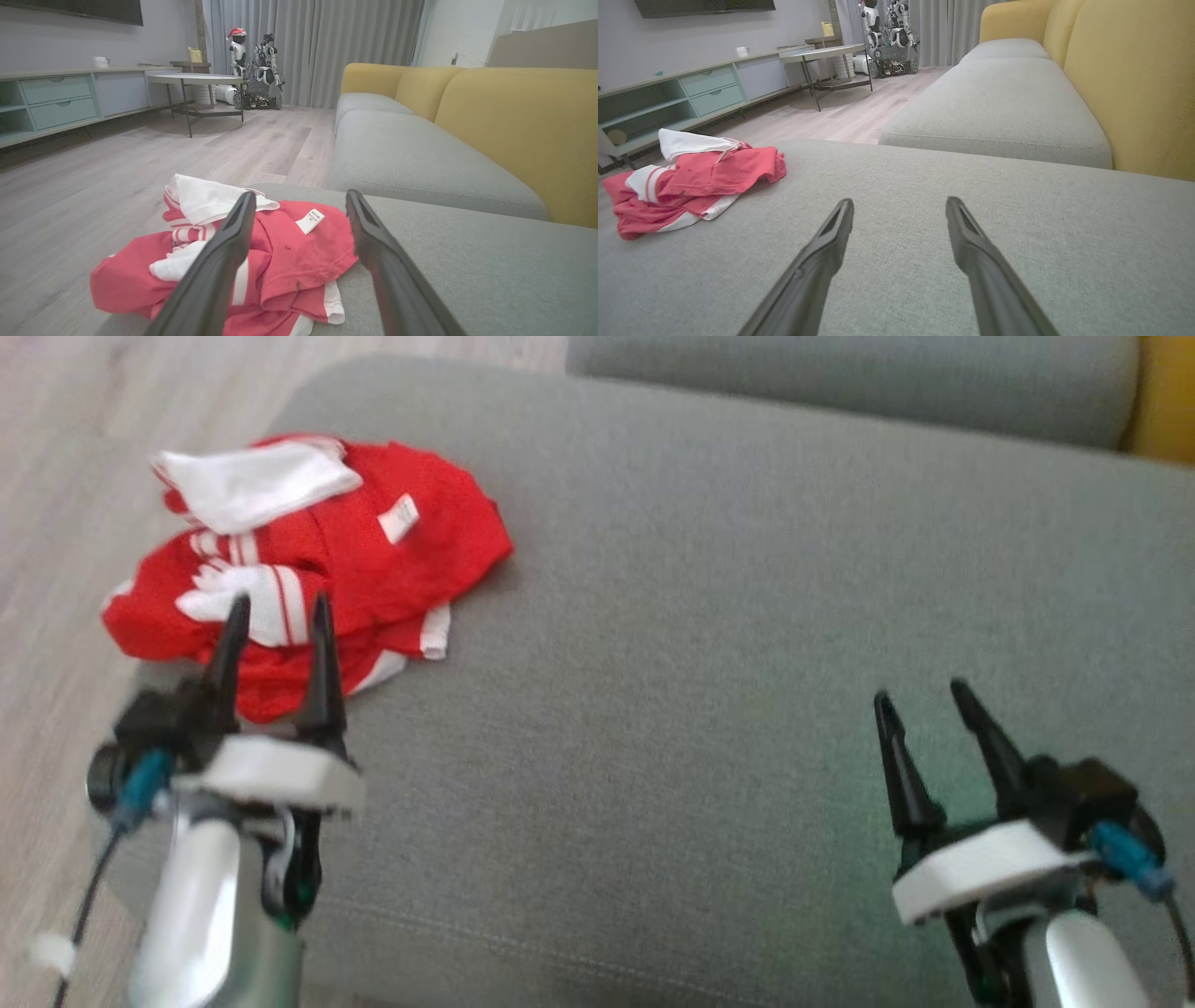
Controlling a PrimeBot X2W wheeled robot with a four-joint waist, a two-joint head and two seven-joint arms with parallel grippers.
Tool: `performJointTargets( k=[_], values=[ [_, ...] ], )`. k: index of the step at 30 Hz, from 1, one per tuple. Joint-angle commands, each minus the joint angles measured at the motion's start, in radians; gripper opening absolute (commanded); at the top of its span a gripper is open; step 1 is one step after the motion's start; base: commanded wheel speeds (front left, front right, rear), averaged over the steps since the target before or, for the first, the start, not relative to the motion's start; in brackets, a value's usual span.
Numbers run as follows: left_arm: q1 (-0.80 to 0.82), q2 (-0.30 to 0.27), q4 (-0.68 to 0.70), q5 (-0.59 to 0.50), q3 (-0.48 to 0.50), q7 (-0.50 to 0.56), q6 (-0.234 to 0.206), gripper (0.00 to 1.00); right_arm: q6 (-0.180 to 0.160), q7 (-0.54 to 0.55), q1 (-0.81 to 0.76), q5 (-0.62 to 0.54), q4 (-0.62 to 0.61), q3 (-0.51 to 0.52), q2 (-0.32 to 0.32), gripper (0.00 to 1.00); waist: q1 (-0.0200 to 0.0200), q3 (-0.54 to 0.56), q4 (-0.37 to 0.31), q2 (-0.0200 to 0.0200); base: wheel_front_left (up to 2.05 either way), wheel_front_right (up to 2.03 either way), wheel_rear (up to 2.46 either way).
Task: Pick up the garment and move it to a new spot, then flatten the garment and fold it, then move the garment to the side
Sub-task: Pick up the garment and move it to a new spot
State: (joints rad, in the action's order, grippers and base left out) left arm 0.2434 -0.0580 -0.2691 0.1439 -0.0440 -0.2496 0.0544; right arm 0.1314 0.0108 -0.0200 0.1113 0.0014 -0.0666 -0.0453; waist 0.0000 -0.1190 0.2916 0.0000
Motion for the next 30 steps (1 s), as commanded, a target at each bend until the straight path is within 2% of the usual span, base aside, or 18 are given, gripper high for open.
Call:
performJointTargets(
  k=[1,5,9,10,15,21,22,23,24,25,30],
  values=[
    [0.076,-0.019,0.012,0.008,0.043,-0.012,0.006,1.00,-0.001,0.007,0.062,-0.012,-0.048,-0.023,-0.005,1.00,0.0000,-0.067,-0.023,0.0000,0.00,0.00,0.00],
    [0.184,-0.022,-0.087,0.020,0.051,-0.012,0.020,1.00,-0.001,0.026,0.099,-0.040,-0.080,-0.012,-0.005,1.00,0.0000,-0.154,-0.030,0.0000,0.00,0.00,0.00],
    [0.314,-0.023,-0.241,0.033,0.047,-0.012,0.037,1.00,-0.001,0.045,0.127,-0.063,-0.104,0.001,-0.005,1.00,0.0000,-0.223,-0.021,0.0000,0.00,0.00,0.00],
    [0.314,-0.023,-0.241,0.033,0.047,-0.012,0.037,1.00,-0.001,0.045,0.127,-0.063,-0.104,0.001,-0.005,1.00,0.0000,-0.223,-0.021,0.0000,0.00,0.00,0.00],
    [0.465,-0.038,-0.499,0.046,0.048,-0.010,0.046,1.00,-0.001,0.058,0.159,-0.079,-0.121,0.000,-0.005,1.00,0.0000,-0.271,-0.015,0.0000,0.00,0.00,0.00],
    [0.605,-0.046,-0.774,0.080,0.067,0.074,0.033,1.00,-0.001,0.068,0.176,-0.081,-0.119,-0.008,-0.005,1.00,0.0000,-0.288,-0.017,0.0000,0.00,0.00,0.00],
    [0.622,-0.048,-0.804,0.084,0.069,0.086,0.030,0.89,-0.001,0.069,0.176,-0.080,-0.119,-0.009,-0.005,1.00,0.0000,-0.289,-0.018,0.0000,0.00,0.00,0.00],
    [0.636,-0.050,-0.830,0.088,0.071,0.094,0.030,0.38,-0.001,0.070,0.177,-0.079,-0.118,-0.009,-0.005,1.00,0.0000,-0.289,-0.018,0.0000,0.00,0.00,0.00],
    [0.649,-0.053,-0.851,0.091,0.072,0.097,0.030,0.05,-0.001,0.071,0.177,-0.077,-0.117,-0.010,-0.005,1.00,0.0000,-0.288,-0.020,0.0000,0.00,0.00,0.00],
    [0.659,-0.057,-0.867,0.093,0.071,0.094,0.033,0.00,-0.001,0.071,0.178,-0.075,-0.116,-0.010,-0.005,1.00,0.0000,-0.288,-0.021,0.0000,0.00,0.00,0.00],
    [0.696,-0.086,-0.868,0.093,0.071,0.011,0.036,0.00,-0.001,0.064,0.176,-0.064,-0.107,0.012,-0.005,1.00,0.0000,-0.267,-0.021,0.0000,0.00,0.00,0.00]
  ],
)
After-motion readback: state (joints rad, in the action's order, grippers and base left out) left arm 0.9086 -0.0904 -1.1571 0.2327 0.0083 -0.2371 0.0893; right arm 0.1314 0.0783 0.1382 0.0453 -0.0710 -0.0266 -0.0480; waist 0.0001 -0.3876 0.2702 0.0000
